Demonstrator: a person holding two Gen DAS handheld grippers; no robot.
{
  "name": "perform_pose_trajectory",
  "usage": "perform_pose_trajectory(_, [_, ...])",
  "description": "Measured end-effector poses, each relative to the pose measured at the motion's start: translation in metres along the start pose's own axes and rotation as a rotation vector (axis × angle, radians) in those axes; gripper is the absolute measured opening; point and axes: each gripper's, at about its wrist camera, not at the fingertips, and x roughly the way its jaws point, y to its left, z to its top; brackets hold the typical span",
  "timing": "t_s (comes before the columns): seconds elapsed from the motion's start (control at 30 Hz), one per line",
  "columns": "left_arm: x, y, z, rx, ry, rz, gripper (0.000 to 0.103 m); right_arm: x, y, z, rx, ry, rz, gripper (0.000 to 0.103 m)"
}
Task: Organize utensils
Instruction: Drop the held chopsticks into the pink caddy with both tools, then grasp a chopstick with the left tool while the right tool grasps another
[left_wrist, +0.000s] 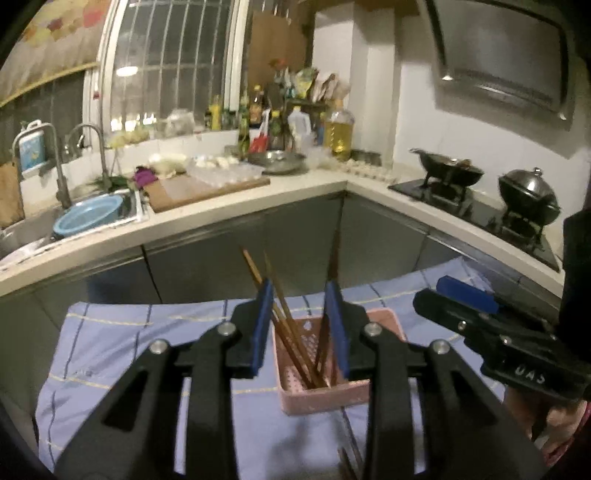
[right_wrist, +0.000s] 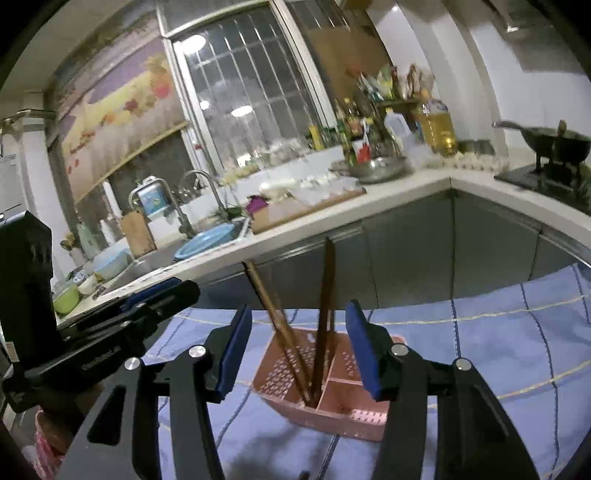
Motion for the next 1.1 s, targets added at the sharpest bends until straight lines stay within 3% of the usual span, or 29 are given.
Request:
perform_pose_trajectory(0.1, [-0.021, -0.010, -0.031, 0.021, 0.008, -0.007, 0.034, -0.015, 0.004, -0.034, -0.009, 0.025, -0.022, 0.053])
perform_pose_trajectory(0.17, [-0.025, -0.016, -0.068, 0.043, 0.050, 0.017, 0.034, -0.015, 0.003, -0.066, -0.006, 0.084, -0.049, 0.053])
perform_pose_trajectory(0.4, [-0.011, -0.016, -0.182, -0.002, 0.306, 0.019, 0.034, -0.009, 0.006, -0.187, -0.009, 0.352, -0.162, 0.053])
perform_pose_trajectory(0.5, [-0.007, -0.018, -0.215, -0.010, 0.387, 0.002, 0.034, -0.007, 0.010, -0.212, -0.003, 0.432, -0.150, 0.051])
perform_pose_trajectory(0.77, [-0.013, -0.024, -0.227, -0.010, 0.399, 0.062, 0.034, -0.009, 0.023, -0.227, -0.030, 0.445, -0.152, 0.048])
perform_pose_trajectory(0.9, [-0.016, -0.019, -0.229, -0.018, 0.405, 0.096, 0.034, -0.005, 0.025, -0.242, -0.103, 0.448, -0.214, 0.048])
perform_pose_trajectory(0.97, [-0.016, -0.018, -0.230, -0.016, 0.406, 0.108, 0.034, -0.007, 0.024, -0.243, -0.151, 0.445, -0.286, 0.047])
perform_pose_trajectory(1.1, [-0.016, -0.016, -0.231, -0.015, 0.415, 0.129, 0.034, -0.018, 0.019, -0.236, -0.074, 0.437, -0.246, 0.047])
